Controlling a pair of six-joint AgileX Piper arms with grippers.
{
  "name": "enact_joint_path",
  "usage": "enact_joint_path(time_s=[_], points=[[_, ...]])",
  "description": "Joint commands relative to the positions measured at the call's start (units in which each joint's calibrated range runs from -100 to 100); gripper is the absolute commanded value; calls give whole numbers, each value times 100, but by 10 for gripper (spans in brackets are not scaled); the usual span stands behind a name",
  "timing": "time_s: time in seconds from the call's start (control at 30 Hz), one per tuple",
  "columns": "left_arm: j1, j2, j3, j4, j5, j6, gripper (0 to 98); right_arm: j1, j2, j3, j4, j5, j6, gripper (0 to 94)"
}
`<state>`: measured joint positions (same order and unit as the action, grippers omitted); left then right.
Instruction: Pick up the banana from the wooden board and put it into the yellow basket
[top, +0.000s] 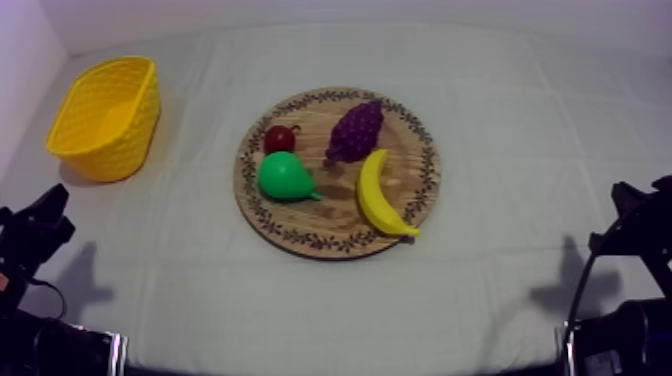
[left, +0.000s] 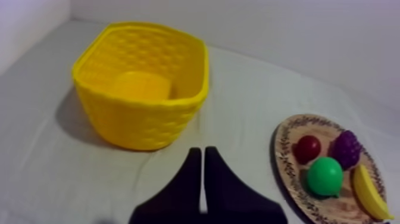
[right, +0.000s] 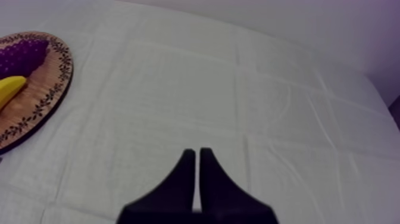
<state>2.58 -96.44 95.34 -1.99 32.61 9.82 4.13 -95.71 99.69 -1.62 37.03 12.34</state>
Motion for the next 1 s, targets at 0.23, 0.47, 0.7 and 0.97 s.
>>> enact_joint_path(time_s=[0.23,0.47,0.7,0.97], points=[[734,1380,-1973,-41,356,646,1,1,-4,-3,-1,-2,-1,6],[1621,2494,-3590,-369,575,1268,1,1,-4,-3,-1,-2,-1,6],[2395,3606,-5028,-638,1182,1939,1,1,-4,-3,-1,-2,-1,6],[3036,5029,-6235,-643,1682,2418,1,1,-4,-3,-1,-2,-1,6]])
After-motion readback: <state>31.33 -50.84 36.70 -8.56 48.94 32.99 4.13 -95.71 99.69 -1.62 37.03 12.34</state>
